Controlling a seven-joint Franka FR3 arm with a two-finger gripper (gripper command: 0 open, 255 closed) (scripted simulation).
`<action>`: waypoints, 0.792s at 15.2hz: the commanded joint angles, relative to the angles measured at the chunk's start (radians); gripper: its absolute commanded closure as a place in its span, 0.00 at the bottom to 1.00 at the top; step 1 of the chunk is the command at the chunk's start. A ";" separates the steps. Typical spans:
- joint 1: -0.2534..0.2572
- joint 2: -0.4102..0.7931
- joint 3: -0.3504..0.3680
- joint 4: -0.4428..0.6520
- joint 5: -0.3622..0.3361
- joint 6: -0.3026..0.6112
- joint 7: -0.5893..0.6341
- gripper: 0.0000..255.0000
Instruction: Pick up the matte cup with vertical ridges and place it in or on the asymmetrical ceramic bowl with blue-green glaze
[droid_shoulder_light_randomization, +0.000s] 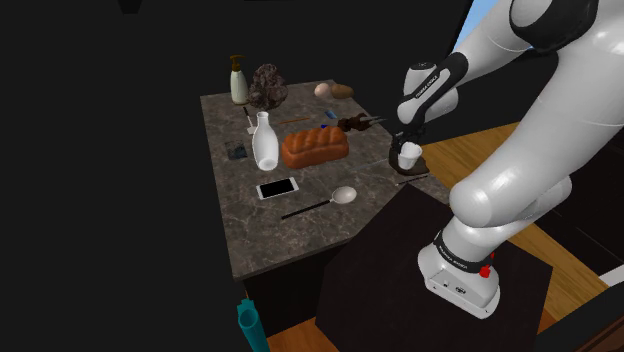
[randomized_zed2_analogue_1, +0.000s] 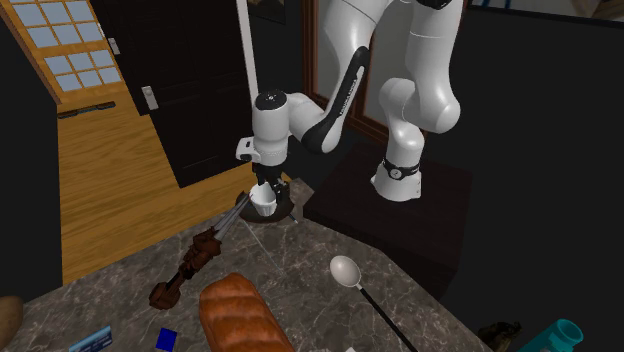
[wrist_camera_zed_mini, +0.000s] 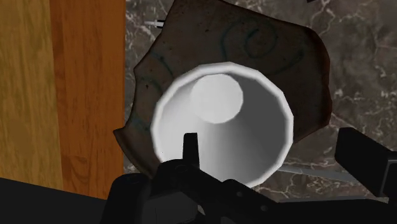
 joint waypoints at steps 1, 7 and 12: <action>0.000 0.000 0.000 0.000 0.000 0.000 0.000 0.00; 0.018 -0.132 0.018 0.010 0.026 -0.145 -0.016 0.00; 0.018 -0.132 0.018 0.010 0.026 -0.145 -0.016 0.00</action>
